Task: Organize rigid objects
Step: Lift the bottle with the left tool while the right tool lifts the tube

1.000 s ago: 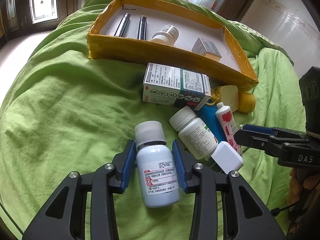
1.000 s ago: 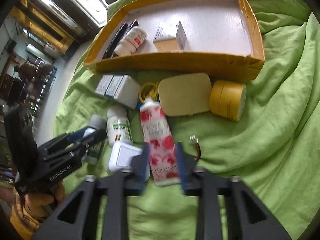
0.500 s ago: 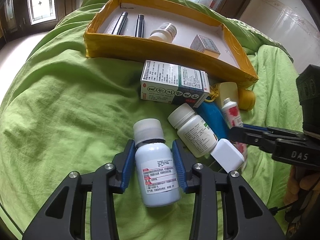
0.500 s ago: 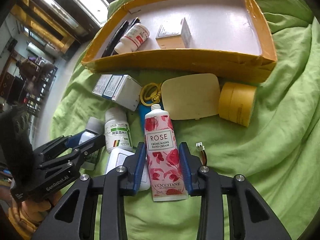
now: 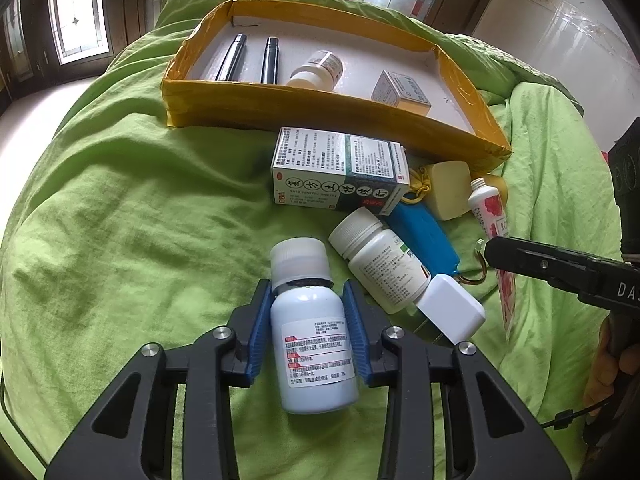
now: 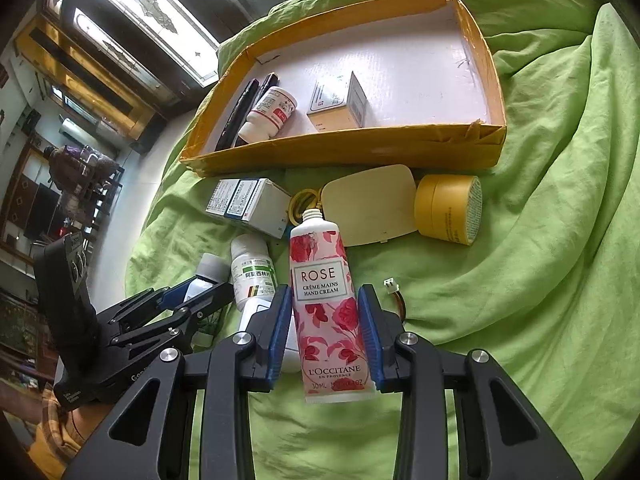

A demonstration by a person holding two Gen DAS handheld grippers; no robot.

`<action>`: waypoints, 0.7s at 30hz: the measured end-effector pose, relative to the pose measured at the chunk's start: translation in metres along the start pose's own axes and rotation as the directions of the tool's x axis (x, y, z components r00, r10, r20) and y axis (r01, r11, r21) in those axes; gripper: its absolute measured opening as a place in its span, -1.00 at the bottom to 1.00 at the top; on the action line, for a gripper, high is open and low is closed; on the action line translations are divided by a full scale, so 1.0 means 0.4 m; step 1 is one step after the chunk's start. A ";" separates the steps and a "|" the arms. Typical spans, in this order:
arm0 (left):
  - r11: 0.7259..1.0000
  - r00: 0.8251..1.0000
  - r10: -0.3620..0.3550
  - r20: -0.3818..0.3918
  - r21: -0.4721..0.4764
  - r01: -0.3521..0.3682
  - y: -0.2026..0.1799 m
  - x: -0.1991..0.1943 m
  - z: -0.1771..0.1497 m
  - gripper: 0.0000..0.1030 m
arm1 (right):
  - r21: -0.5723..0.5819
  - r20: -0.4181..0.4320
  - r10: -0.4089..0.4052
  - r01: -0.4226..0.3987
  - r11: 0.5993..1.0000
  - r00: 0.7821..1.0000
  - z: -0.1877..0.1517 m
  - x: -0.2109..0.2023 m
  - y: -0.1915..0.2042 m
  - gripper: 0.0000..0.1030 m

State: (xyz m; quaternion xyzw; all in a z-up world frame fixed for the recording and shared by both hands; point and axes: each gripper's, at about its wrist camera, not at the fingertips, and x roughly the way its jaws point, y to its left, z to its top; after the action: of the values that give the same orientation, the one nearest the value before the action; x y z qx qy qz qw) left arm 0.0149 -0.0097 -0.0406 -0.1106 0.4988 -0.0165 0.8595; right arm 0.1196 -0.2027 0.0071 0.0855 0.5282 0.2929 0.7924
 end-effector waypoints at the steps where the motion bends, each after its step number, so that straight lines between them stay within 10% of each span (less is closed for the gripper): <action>1: 1.000 1.000 -0.001 0.003 0.002 0.001 -0.001 -0.001 0.000 -0.36 | 0.000 0.003 0.001 -0.001 1.000 1.000 0.000 -0.003 0.000 -0.41; 21: 0.999 0.997 -0.029 0.077 -0.015 0.031 0.008 -0.044 0.007 -0.36 | 0.022 0.058 0.019 -0.020 1.000 0.998 0.008 -0.036 -0.007 -0.41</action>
State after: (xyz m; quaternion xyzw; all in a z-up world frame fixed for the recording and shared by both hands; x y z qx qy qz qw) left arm 0.0082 -0.0038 -0.0250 -0.1254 0.4636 -0.0212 0.8769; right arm 0.1195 -0.2125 0.0187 0.1079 0.5076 0.2920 0.8034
